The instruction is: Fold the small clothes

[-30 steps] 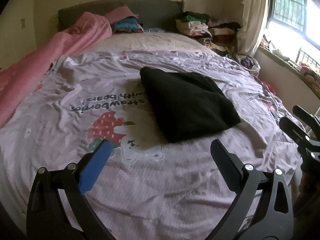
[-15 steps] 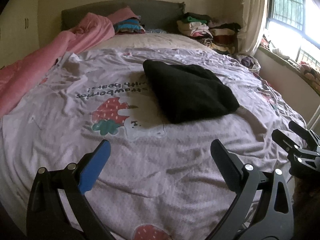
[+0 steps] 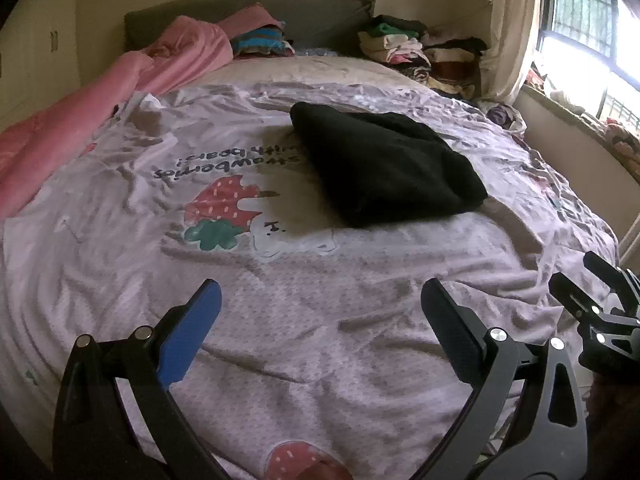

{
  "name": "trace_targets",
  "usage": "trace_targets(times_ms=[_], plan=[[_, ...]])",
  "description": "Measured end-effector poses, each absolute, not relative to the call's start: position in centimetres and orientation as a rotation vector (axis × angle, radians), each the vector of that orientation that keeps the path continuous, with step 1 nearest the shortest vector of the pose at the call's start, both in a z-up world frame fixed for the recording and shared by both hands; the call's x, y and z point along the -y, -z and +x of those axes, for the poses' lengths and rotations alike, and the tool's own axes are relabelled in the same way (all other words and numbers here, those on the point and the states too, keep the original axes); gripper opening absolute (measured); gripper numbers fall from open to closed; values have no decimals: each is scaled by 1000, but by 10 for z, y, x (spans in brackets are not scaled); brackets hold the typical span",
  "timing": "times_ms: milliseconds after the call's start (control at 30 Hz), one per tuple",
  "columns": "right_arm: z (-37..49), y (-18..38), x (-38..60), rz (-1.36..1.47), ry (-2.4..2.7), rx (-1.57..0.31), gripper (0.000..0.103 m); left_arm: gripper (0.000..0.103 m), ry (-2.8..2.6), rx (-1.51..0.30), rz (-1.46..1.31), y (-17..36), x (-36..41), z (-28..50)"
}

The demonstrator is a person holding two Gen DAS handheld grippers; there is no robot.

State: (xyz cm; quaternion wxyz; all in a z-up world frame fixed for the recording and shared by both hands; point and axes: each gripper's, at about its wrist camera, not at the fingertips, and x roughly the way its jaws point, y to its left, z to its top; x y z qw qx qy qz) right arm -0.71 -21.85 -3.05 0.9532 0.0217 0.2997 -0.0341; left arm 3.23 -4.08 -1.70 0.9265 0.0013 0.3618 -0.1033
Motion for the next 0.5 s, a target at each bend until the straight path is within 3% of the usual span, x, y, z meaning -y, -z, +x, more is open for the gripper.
trace_targets(times_ms=[500], plan=[[-6, 29, 214, 38, 65, -611, 99, 93, 199, -749, 7, 18, 40, 32]])
